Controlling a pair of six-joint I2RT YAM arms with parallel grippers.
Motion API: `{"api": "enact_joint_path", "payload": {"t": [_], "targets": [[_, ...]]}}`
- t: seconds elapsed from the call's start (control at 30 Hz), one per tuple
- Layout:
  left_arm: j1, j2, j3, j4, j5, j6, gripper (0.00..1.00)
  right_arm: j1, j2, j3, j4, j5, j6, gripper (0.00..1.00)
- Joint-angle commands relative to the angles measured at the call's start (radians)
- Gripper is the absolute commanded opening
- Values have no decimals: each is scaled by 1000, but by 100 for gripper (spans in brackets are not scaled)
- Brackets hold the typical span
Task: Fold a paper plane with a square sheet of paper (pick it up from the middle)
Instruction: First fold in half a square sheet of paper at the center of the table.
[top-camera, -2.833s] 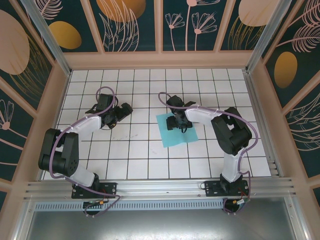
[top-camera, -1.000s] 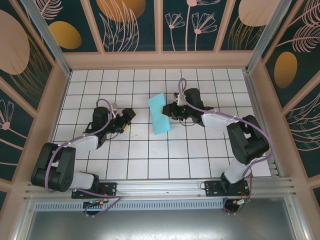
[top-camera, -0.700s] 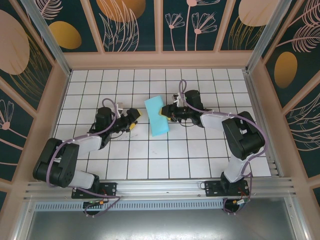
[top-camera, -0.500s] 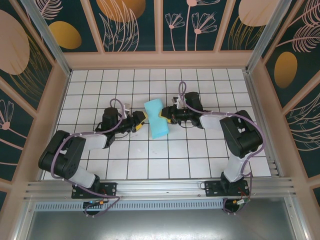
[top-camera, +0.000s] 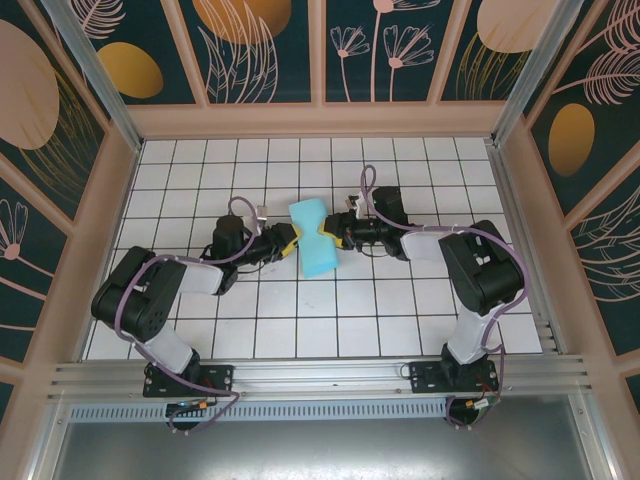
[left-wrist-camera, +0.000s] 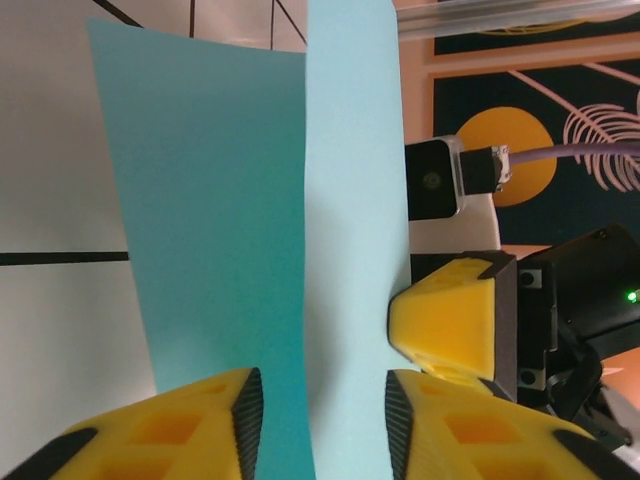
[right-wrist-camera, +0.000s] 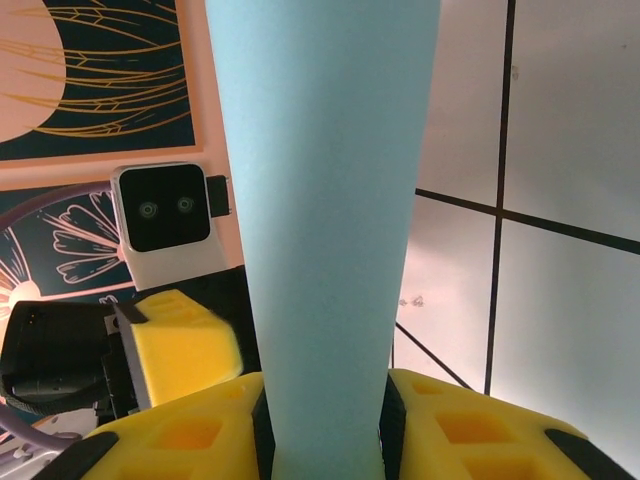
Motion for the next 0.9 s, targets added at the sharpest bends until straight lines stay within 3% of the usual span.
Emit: {"api": "enact_joint_path", "payload": {"t": [0.0, 0.17, 0.3, 0.47, 0.6, 0.87], "targets": [[-9, 26, 23, 94, -1, -25, 34, -4, 1, -19, 49, -30, 20, 35], [-13, 47, 25, 145, -12, -41, 13, -4, -6, -22, 5, -10, -2, 36], [-20, 49, 35, 135, -21, -27, 0, -3, -38, 10, -216, 99, -143, 47], [-36, 96, 63, 95, -18, 0, 0, -3, -98, 65, -477, 283, -300, 63], [-61, 117, 101, 49, -12, 26, 0, -24, -151, 54, -528, 350, -340, 75], [-112, 142, 126, -34, -35, 67, 0, -66, -173, 56, -593, 272, -483, 78]]}}
